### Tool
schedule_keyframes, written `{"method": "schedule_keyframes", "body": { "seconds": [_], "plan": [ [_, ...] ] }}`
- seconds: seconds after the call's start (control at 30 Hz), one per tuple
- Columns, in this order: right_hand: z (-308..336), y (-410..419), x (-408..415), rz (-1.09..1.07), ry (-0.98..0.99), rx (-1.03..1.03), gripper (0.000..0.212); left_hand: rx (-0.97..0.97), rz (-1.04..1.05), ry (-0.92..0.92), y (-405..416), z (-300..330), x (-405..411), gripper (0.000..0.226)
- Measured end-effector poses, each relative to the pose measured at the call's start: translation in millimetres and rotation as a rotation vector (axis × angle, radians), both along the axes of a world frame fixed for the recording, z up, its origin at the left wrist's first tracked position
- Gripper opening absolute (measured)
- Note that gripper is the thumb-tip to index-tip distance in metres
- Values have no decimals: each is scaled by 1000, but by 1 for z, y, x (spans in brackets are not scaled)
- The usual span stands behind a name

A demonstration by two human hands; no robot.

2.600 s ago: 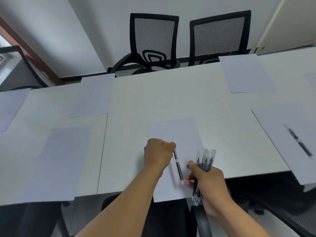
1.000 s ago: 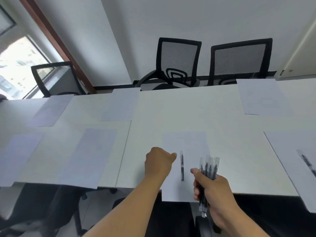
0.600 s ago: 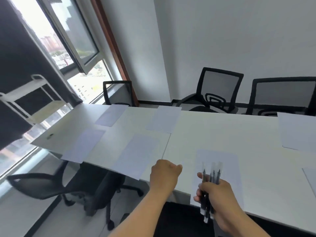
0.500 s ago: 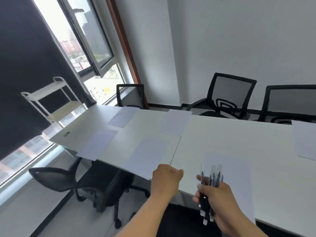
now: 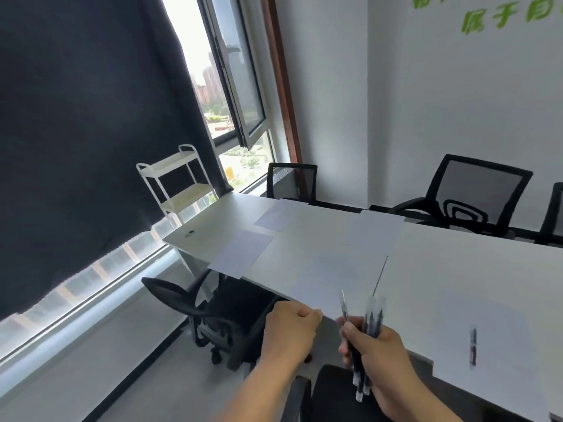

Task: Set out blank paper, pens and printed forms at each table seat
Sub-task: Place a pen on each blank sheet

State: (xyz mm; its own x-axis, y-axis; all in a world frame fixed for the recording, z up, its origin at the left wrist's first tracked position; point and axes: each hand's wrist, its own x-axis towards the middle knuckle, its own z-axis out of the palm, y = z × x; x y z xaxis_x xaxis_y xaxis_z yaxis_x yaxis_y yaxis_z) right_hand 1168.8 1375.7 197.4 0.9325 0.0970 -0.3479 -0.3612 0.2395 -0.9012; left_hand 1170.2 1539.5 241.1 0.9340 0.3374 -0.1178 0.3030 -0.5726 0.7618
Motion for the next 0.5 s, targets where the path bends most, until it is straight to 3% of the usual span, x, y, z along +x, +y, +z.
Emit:
{"method": "schedule_keyframes", "body": {
  "seconds": [0.13, 0.37, 0.5],
  "plan": [
    [0, 67, -30, -44, 15, 33, 13, -25, 13, -19, 71, 3, -33, 39],
    [7, 193, -75, -114, 11, 65, 10, -35, -40, -22, 195, 3, -77, 48],
    [19, 239, -88, -99, 13, 54, 10, -51, -41, -44, 242, 16, -90, 38]
  ]
}}
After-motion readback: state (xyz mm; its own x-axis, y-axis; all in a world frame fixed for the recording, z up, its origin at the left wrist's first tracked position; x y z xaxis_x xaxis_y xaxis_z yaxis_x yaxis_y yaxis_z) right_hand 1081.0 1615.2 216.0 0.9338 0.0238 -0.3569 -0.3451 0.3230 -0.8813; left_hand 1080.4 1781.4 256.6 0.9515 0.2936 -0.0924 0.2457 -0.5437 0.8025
